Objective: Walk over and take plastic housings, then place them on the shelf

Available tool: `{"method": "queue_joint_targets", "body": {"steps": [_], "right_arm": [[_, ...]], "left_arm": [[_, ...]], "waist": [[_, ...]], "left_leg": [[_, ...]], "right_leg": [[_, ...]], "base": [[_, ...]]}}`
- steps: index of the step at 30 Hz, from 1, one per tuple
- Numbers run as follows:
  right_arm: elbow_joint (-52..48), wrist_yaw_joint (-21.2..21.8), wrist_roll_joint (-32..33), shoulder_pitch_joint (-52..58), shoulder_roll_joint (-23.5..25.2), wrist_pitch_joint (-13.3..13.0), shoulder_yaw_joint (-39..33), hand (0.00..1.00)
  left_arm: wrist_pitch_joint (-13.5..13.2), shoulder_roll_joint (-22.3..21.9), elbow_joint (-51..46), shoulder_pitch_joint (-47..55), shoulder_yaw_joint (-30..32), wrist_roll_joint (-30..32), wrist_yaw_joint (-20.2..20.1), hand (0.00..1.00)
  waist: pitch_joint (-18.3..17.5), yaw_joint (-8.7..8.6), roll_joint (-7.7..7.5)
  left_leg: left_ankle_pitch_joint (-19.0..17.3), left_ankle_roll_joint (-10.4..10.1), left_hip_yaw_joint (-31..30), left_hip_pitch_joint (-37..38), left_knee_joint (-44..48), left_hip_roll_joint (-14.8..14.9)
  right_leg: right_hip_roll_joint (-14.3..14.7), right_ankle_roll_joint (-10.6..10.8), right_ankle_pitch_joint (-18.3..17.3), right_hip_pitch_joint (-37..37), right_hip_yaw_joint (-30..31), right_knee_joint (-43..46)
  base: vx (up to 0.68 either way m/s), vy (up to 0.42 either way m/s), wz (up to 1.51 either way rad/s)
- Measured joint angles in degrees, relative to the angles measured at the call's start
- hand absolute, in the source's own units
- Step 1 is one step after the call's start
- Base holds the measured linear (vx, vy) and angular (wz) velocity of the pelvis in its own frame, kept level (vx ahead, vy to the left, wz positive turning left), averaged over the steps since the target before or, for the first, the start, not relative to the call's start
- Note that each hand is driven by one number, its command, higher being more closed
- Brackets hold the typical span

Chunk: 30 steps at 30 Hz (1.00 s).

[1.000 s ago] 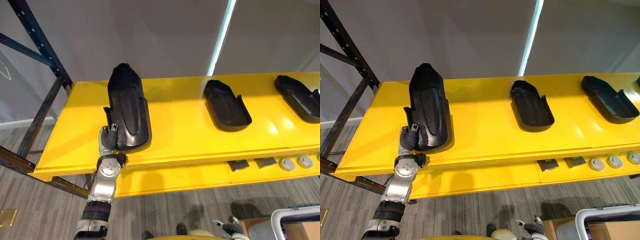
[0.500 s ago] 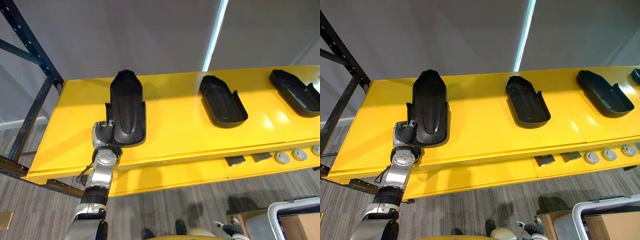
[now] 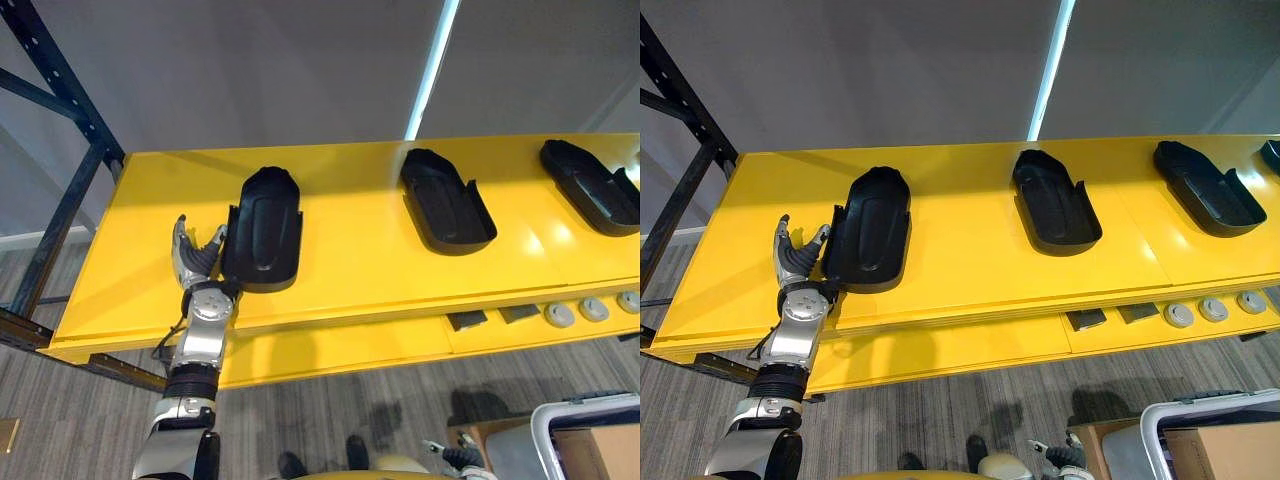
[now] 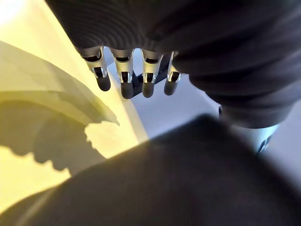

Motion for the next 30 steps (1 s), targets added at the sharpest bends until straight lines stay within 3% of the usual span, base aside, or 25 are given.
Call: {"method": "queue_joint_targets", "body": {"steps": [7,13,14,22,30], "right_arm": [[0.2,-0.04,0.04,-0.18,-0.15,0.01,0.0,0.0],[1.78,-0.08,0.74,0.15,-0.25,-0.59,-0.17,0.0],[1.79,-0.08,0.79,0.39,-0.29,-0.81,-0.17,0.0],[1.69,-0.15,1.78,1.56,-1.17,-2.0,0.06,0.0],[1.7,-0.49,1.78,1.5,-1.55,-2.04,1.72,0.0]], "left_arm": [[-2.24,-4.49,-10.92,0.43,-1.38,-1.97,2.71,0.0],[-6.01,-7.14,-28.28,8.74,-11.12,3.94,2.8,0.0],[-6.96,-7.72,-30.63,11.22,-13.35,6.08,2.63,1.0],[-10.53,-7.42,-36.29,25.38,-19.33,15.37,-0.2,1.0],[-11.07,-4.07,-27.8,29.61,-20.46,19.56,-2.35,1.0]], "waist": [[0.18,0.14,0.15],[0.33,0.29,0.4],[0.45,0.56,0.58],[0.83,2.83,1.54],[0.62,3.03,1.22]], "left_leg": [[0.01,0.02,-0.38,-0.4,0.0,0.04],[0.01,0.02,-0.9,-0.43,0.0,0.02],[0.0,0.03,-1.04,-0.43,0.0,0.03],[-0.21,-0.29,-1.99,-0.45,-0.03,0.15],[0.07,0.08,-2.85,-0.17,-0.03,-0.42]], "right_leg": [[-0.06,0.0,-0.01,0.1,-0.29,0.04],[-0.14,0.0,-0.01,0.27,-0.53,0.13],[-0.14,0.0,-0.01,0.3,-0.6,0.16],[-0.12,0.2,-0.19,0.2,-1.37,1.06],[-0.77,1.5,-1.1,0.11,-2.55,1.85]], "base": [[0.0,-0.003,0.01],[0.0,-0.002,0.03],[-0.03,-0.027,0.04],[-0.05,-0.03,0.07],[-0.04,-0.013,0.07]]}}
